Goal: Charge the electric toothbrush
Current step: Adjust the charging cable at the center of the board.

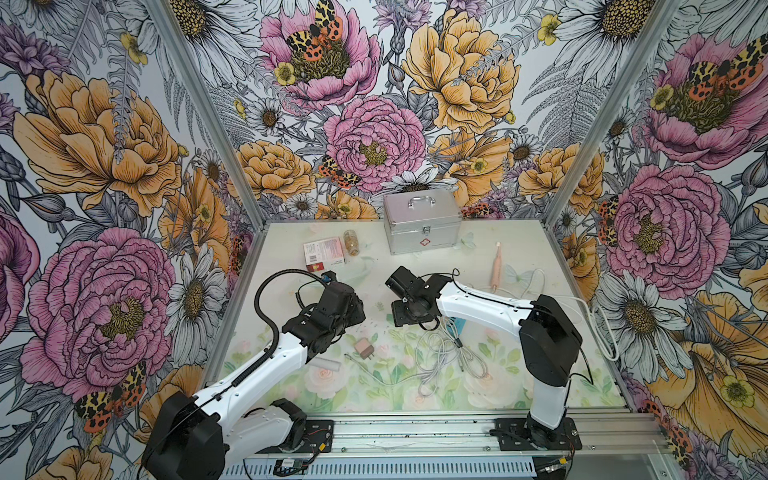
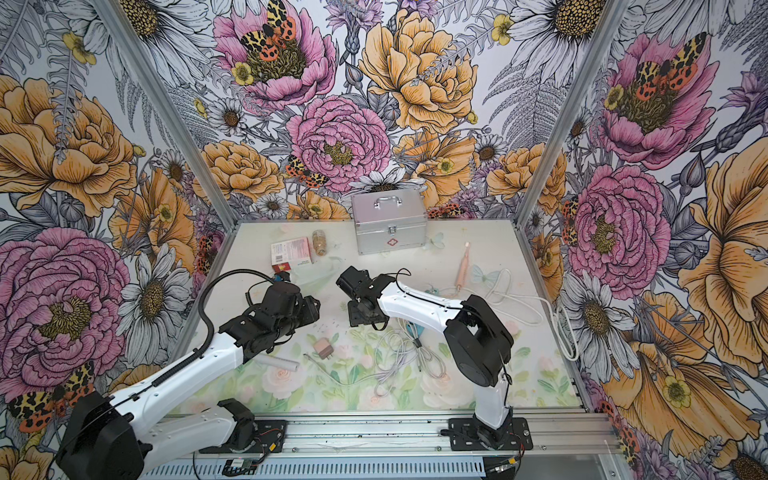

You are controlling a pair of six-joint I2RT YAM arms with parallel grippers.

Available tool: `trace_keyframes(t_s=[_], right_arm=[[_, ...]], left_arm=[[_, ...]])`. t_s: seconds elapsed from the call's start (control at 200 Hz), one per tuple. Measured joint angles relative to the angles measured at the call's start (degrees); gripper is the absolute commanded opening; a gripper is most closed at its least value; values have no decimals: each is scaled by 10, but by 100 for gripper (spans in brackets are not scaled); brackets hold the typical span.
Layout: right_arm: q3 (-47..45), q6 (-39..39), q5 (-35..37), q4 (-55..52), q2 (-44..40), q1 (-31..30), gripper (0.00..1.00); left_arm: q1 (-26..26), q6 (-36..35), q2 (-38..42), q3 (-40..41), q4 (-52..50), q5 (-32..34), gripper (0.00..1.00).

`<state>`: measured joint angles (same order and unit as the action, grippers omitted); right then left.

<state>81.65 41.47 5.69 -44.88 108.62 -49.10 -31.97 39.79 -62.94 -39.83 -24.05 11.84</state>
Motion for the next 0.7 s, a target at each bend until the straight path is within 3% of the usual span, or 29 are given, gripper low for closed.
trace_keyframes(t_s=[0.255, 0.7], right_arm=[[-97, 20, 68, 9, -8, 7, 64], [-227, 31, 116, -11, -171, 71, 63]], left_arm=[[0, 8, -1, 0, -12, 2, 58], [-22, 14, -24, 0, -19, -12, 60]])
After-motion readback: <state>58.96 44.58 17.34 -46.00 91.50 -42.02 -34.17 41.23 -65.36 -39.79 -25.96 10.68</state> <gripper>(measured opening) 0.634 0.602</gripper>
